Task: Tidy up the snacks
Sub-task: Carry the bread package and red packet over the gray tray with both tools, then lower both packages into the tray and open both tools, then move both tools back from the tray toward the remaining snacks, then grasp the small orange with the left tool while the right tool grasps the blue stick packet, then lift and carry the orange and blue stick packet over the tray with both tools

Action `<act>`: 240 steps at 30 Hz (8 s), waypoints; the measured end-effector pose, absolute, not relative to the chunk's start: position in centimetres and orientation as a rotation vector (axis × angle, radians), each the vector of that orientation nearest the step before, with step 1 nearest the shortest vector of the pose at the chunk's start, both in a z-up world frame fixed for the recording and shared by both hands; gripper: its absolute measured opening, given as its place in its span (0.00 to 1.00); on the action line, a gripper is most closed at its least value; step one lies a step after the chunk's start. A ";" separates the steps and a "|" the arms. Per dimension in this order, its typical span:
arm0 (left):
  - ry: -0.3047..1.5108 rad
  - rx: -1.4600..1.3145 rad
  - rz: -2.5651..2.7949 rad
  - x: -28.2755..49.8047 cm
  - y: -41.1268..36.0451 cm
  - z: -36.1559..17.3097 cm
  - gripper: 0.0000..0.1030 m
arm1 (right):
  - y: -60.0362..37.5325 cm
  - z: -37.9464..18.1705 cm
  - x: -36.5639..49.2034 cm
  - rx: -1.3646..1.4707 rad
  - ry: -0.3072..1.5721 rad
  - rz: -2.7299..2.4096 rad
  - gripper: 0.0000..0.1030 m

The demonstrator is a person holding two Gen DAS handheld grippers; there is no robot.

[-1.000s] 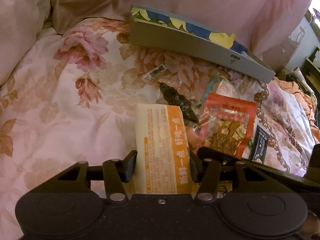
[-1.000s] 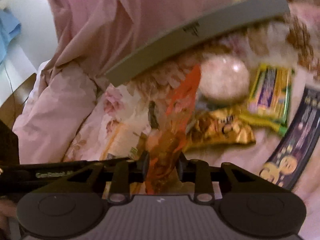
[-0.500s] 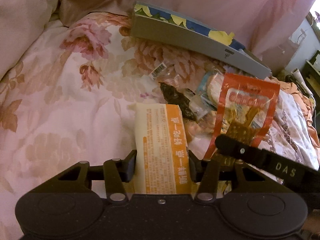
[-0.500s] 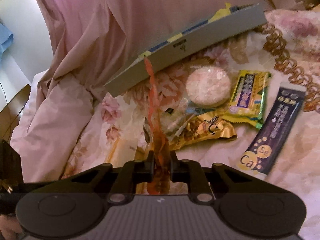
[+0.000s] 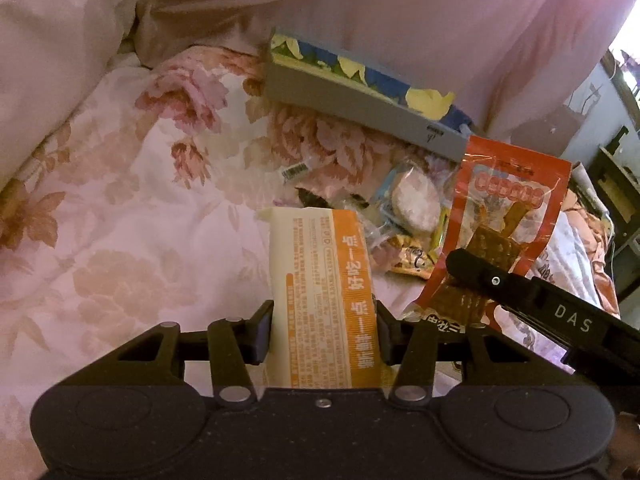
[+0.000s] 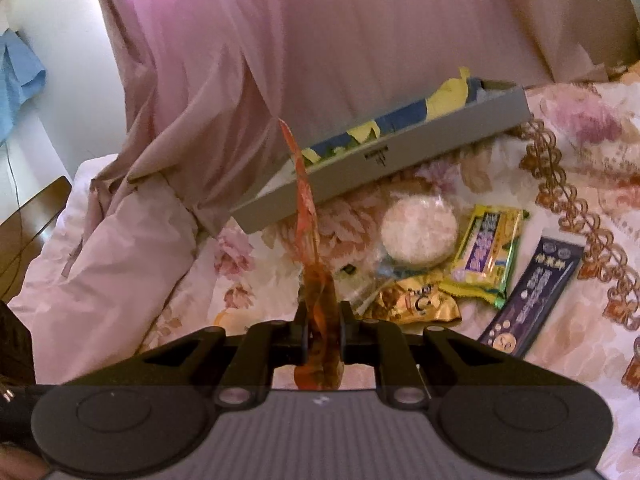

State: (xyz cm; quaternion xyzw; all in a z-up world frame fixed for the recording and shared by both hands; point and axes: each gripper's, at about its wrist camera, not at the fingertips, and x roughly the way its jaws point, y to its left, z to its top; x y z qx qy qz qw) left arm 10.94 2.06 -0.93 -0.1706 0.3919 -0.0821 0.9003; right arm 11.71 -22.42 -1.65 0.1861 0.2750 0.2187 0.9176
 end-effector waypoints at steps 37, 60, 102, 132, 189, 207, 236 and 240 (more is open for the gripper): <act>0.610 -0.371 -0.121 33.9 3.2 7.6 0.50 | -21.3 2.0 35.5 0.464 0.495 0.475 0.15; 0.599 -0.290 -0.097 34.2 0.5 7.0 0.80 | -21.9 2.9 34.2 0.102 0.506 0.238 0.85; 0.330 -0.156 -0.064 7.4 -0.5 8.8 0.99 | -24.1 6.4 6.3 -0.027 0.196 0.136 1.00; 0.613 -0.072 -0.131 7.2 -0.2 0.0 0.99 | -23.1 -1.4 5.8 -0.036 0.536 0.111 1.00; 0.720 0.186 -0.419 16.4 -3.9 -5.8 0.48 | -23.8 -8.0 16.3 0.073 0.675 0.075 0.77; 0.816 0.044 -0.387 14.1 -3.7 -5.2 0.37 | -23.1 -6.8 13.8 0.099 0.766 0.142 0.45; 0.849 -0.016 -0.422 13.0 -3.6 -5.4 0.38 | -20.4 -7.4 11.5 -0.009 0.745 0.206 0.54; 0.846 -0.020 -0.418 12.6 -3.7 -5.2 0.37 | -20.4 -7.3 11.4 -0.010 0.749 0.197 0.45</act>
